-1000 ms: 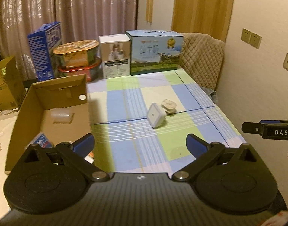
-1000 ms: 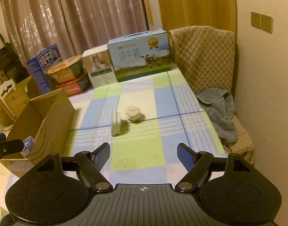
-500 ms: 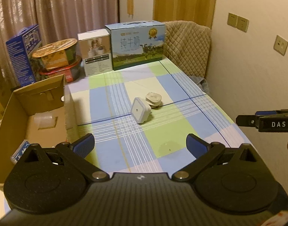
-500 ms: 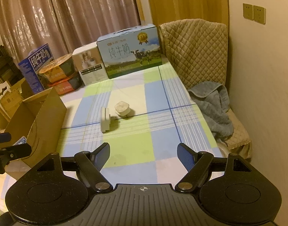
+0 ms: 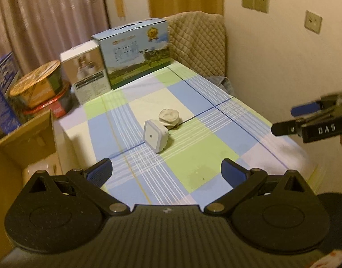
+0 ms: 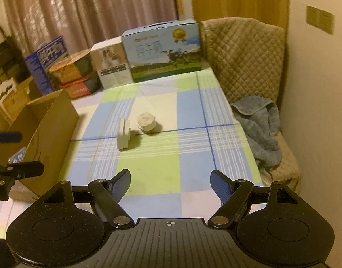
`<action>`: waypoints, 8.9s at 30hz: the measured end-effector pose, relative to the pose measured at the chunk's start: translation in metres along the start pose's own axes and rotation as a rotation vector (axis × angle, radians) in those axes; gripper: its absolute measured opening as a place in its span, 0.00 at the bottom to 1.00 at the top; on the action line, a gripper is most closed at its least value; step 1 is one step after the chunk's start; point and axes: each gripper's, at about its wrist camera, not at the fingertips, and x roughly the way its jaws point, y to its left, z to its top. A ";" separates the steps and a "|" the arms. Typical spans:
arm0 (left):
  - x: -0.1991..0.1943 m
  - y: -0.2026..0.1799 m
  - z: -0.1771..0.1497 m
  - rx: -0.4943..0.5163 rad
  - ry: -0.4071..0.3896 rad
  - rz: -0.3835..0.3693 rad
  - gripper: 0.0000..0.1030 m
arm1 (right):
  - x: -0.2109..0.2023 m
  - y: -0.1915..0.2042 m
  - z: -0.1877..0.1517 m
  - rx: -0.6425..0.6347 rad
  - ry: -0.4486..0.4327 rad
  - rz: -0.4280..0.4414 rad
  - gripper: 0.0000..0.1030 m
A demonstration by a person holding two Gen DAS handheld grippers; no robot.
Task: Organize rigid objects
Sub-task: 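Move both tools back toward the white plug and night-light on the table, then grasp the white night-light with the left tool while the right tool grasps the white plug, then lift the night-light with the left tool while the right tool lifts the plug, carrying both over the box, then open the left tool to drop the night-light while the right tool drops the plug into the box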
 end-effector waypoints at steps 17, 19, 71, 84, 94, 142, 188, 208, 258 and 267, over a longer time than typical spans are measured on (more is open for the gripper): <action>0.071 0.016 0.033 0.227 0.048 -0.118 0.99 | 0.078 0.000 0.036 -0.282 0.070 0.034 0.73; 0.080 0.021 0.038 0.237 0.052 -0.135 0.99 | 0.087 -0.001 0.040 -0.309 0.077 0.048 0.73; 0.247 0.056 0.062 0.530 0.263 -0.277 0.60 | 0.262 0.025 0.087 -0.547 0.213 0.218 0.70; 0.238 0.080 0.071 0.366 0.277 -0.181 0.60 | 0.289 0.037 0.092 -0.519 0.222 0.185 0.58; 0.212 0.071 0.073 0.306 0.255 -0.151 0.60 | 0.258 0.044 0.086 -0.453 0.205 0.124 0.37; -0.068 0.072 0.014 0.005 0.087 0.051 0.61 | 0.014 0.168 0.050 -0.378 0.060 0.211 0.35; -0.050 0.229 -0.082 -0.192 0.196 0.196 0.61 | 0.116 0.322 0.059 -0.477 0.168 0.374 0.35; -0.016 0.241 -0.092 -0.191 0.226 0.174 0.61 | 0.147 0.326 0.065 -0.453 0.187 0.365 0.35; -0.025 0.247 -0.104 -0.190 0.218 0.218 0.71 | 0.163 0.328 0.067 -0.394 0.197 0.369 0.35; -0.026 0.244 -0.106 -0.188 0.218 0.230 0.79 | 0.160 0.317 0.073 -0.333 0.145 0.382 0.63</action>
